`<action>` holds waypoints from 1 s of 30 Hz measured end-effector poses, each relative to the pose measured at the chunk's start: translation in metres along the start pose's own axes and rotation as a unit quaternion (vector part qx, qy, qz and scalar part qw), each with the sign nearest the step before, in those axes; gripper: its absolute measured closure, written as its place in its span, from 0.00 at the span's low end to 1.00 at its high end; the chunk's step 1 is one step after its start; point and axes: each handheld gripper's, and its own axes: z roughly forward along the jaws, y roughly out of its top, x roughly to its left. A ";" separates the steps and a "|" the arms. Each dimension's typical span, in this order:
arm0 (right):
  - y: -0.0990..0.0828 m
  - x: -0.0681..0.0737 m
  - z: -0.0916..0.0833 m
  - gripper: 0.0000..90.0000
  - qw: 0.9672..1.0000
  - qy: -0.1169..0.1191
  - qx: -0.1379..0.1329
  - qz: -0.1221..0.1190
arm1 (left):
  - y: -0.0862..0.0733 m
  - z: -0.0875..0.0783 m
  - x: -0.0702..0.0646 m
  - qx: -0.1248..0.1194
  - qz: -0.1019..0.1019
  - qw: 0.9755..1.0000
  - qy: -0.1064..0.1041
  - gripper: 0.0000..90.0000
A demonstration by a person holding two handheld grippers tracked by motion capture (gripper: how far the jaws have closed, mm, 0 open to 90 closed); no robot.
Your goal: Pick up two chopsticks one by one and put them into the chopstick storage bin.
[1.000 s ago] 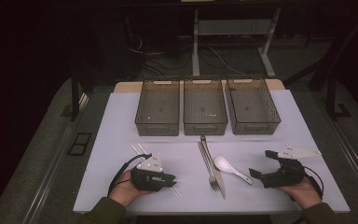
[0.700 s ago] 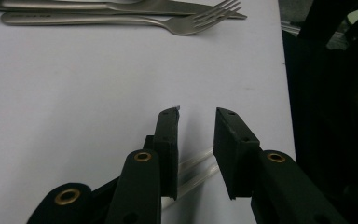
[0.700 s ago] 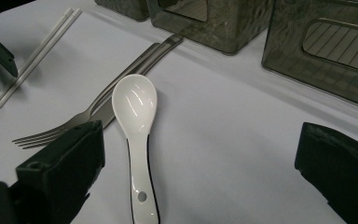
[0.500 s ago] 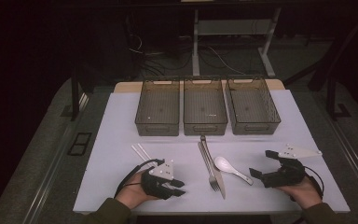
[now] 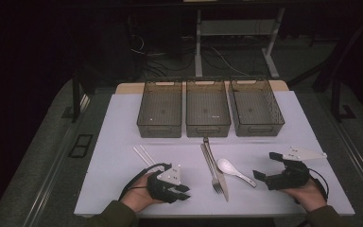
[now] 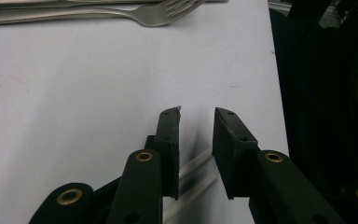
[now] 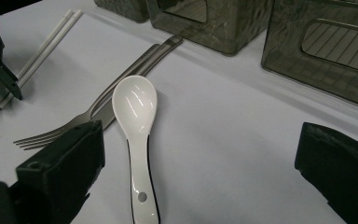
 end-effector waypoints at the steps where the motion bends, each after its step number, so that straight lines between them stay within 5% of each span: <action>1: 0.000 0.000 0.000 0.02 1.000 0.000 0.000 0.000 | 0.001 0.000 0.001 0.001 0.002 1.000 0.000 0.79; 12: 0.000 0.000 0.000 0.02 1.000 0.000 0.000 0.000 | 0.005 0.004 0.013 -0.001 0.002 1.000 0.007 0.84; 17: 0.000 -0.001 -0.001 0.02 1.000 0.000 -0.001 0.002 | 0.006 -0.004 0.009 -0.024 -0.003 1.000 -0.013 0.81; 23: 0.000 0.000 -0.001 0.02 1.000 0.001 -0.001 0.000 | 0.002 -0.003 0.002 0.010 0.015 1.000 -0.009 0.79; 30: 0.000 -0.001 -0.001 0.02 1.000 0.000 -0.001 0.001 | 0.002 -0.001 0.004 0.010 0.017 1.000 -0.005 0.82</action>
